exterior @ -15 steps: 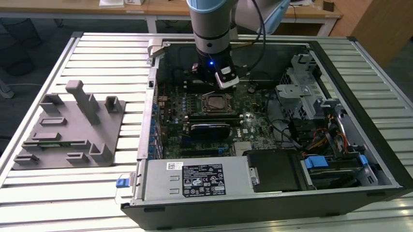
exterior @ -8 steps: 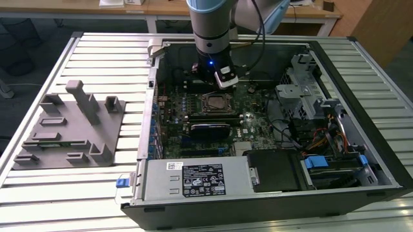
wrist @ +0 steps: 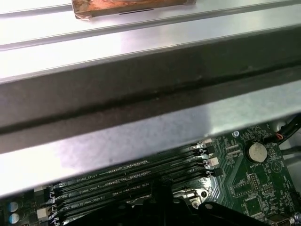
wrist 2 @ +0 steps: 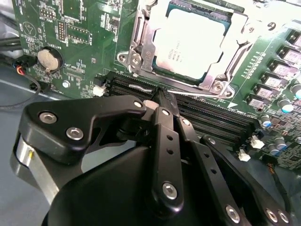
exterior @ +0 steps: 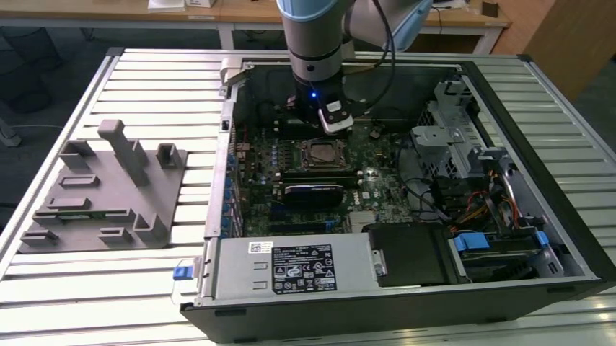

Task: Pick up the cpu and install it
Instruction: 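Install the first cpu locking lever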

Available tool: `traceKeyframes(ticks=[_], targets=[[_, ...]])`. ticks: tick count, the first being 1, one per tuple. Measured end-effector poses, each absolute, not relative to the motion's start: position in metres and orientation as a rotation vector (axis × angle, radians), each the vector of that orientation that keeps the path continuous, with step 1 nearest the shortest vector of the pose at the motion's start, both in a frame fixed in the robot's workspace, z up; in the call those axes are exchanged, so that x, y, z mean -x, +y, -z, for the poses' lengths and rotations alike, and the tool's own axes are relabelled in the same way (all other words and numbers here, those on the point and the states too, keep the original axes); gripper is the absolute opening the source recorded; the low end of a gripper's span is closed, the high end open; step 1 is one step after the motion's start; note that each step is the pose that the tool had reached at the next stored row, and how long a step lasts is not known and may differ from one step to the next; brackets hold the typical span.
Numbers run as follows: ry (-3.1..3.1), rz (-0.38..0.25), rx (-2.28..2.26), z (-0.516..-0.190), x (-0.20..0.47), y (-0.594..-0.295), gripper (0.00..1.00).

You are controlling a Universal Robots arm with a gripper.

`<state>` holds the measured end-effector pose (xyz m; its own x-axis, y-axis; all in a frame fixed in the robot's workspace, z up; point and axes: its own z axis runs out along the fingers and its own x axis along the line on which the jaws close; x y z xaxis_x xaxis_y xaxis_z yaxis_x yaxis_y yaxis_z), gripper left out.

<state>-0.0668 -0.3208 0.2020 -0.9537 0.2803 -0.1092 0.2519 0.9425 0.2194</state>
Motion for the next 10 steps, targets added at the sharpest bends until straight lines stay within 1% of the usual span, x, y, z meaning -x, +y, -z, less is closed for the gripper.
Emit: traceKeyframes(ticks=[10], targets=[[2.954,-0.298,-0.416,-0.1971,0.0669,-0.3207,0.11]])
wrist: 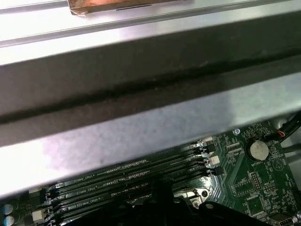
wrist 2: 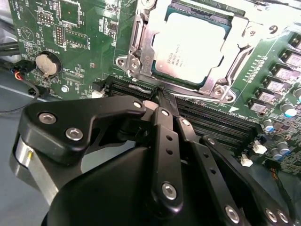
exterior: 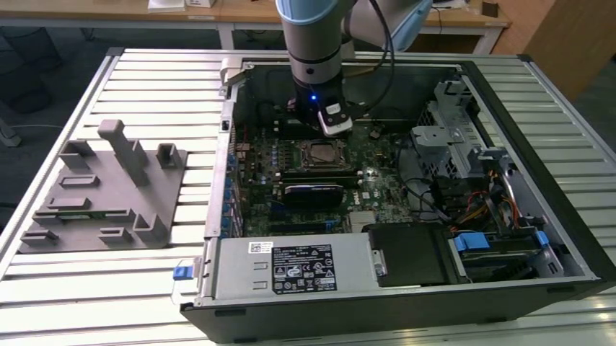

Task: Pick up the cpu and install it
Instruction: 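Install the first cpu locking lever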

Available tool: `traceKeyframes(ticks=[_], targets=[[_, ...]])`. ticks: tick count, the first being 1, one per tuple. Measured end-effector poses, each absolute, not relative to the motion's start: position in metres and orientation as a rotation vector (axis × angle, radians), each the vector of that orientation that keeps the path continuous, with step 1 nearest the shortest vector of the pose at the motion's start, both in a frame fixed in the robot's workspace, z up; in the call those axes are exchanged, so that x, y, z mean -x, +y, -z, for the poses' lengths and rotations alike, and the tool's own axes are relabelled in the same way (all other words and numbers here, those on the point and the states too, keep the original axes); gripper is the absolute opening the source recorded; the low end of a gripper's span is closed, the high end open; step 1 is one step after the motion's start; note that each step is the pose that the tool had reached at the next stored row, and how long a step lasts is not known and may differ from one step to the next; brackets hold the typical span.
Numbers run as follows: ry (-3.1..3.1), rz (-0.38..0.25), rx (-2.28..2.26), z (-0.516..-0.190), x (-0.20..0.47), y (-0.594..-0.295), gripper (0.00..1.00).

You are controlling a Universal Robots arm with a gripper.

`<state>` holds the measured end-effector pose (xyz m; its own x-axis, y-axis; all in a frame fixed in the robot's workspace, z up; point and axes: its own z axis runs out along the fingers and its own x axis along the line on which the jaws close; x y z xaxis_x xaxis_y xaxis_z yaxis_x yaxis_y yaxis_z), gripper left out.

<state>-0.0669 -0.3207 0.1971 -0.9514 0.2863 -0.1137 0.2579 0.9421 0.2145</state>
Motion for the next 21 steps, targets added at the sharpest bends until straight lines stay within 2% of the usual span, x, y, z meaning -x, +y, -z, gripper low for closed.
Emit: traceKeyframes(ticks=[14,21], targets=[[2.954,-0.282,-0.415,-0.1913,0.0669,-0.3208,0.11],[2.953,-0.294,-0.416,-0.1911,0.0668,-0.3207,0.11]])
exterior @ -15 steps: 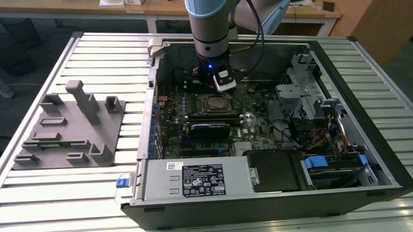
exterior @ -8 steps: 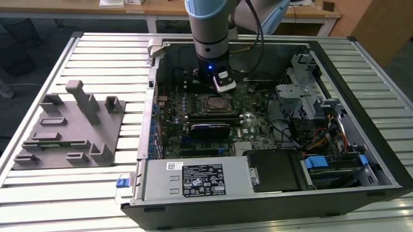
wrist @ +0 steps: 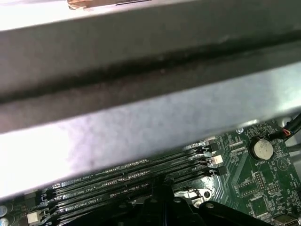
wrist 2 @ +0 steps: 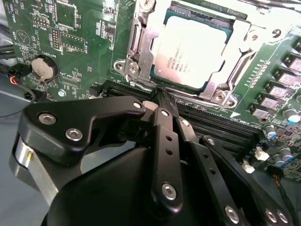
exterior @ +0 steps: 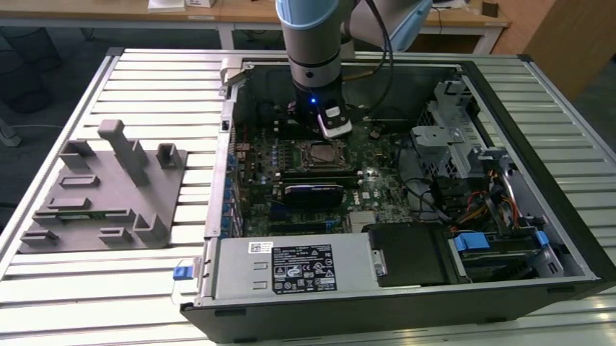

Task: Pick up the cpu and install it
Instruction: 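Install the first cpu locking lever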

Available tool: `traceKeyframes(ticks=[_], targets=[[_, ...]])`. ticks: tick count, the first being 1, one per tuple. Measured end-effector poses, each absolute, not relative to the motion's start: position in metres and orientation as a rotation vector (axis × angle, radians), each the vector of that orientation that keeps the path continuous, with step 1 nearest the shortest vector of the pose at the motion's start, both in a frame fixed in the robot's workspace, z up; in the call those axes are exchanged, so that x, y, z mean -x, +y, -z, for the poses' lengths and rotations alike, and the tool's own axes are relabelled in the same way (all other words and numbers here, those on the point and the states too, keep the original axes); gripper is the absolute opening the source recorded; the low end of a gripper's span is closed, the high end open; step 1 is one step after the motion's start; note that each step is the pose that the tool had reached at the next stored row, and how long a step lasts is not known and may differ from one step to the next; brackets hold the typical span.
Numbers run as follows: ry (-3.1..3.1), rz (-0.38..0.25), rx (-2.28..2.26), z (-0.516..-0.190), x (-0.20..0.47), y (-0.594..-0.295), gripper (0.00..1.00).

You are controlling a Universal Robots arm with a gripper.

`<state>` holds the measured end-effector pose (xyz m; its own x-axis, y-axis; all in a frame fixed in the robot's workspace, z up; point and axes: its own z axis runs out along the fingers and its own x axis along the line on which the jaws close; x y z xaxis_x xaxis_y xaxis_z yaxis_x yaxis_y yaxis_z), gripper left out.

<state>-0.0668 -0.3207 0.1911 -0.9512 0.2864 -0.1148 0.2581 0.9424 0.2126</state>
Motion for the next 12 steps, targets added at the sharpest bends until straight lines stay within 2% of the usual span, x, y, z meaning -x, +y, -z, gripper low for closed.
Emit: traceKeyframes(ticks=[12], targets=[[2.953,-0.294,-0.417,-0.209,0.067,-0.321,0.11]])
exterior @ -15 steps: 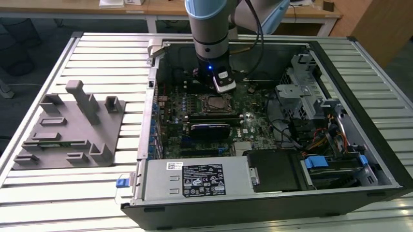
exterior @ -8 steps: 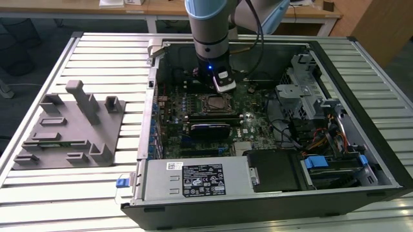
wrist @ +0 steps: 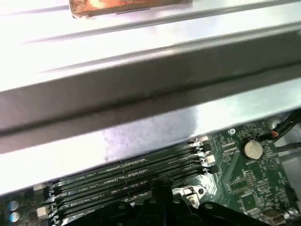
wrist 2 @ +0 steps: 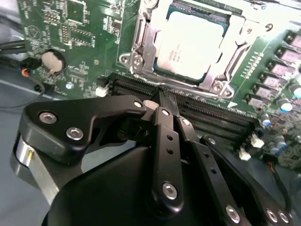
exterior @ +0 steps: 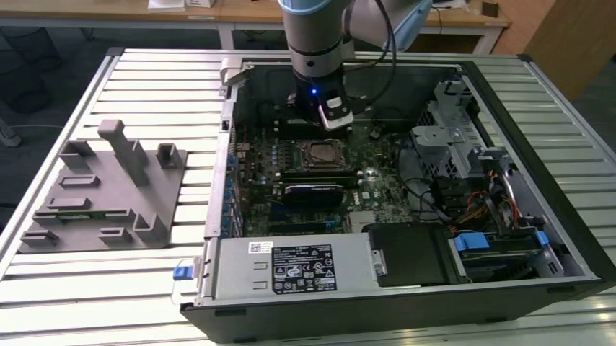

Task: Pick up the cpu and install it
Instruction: 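Install the first cpu locking lever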

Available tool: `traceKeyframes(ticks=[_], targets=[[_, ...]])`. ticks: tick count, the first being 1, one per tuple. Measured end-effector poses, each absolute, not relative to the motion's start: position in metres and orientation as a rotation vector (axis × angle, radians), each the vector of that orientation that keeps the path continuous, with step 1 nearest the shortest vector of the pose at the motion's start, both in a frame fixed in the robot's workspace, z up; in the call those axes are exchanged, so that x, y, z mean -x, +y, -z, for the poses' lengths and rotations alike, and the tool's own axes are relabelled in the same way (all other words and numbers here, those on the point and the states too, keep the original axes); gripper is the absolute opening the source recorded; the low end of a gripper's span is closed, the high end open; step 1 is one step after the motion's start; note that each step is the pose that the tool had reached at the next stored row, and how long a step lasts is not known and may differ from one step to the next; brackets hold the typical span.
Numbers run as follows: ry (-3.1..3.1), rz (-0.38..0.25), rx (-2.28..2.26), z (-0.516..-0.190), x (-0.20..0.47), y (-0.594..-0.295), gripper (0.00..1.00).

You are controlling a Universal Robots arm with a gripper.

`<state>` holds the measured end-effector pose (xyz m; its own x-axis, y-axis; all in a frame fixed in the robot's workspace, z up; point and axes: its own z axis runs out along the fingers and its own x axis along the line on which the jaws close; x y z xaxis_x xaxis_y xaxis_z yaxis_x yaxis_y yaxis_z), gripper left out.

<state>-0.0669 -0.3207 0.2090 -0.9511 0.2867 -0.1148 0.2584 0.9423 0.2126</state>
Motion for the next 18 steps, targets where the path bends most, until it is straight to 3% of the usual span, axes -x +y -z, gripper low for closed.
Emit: traceKeyframes(ticks=[10,18], targets=[[2.953,-0.288,-0.417,-0.2157,0.0668,-0.3207,0.11],[2.974,-0.154,-0.411,-0.2153,0.0628,-0.3206,0.11]])
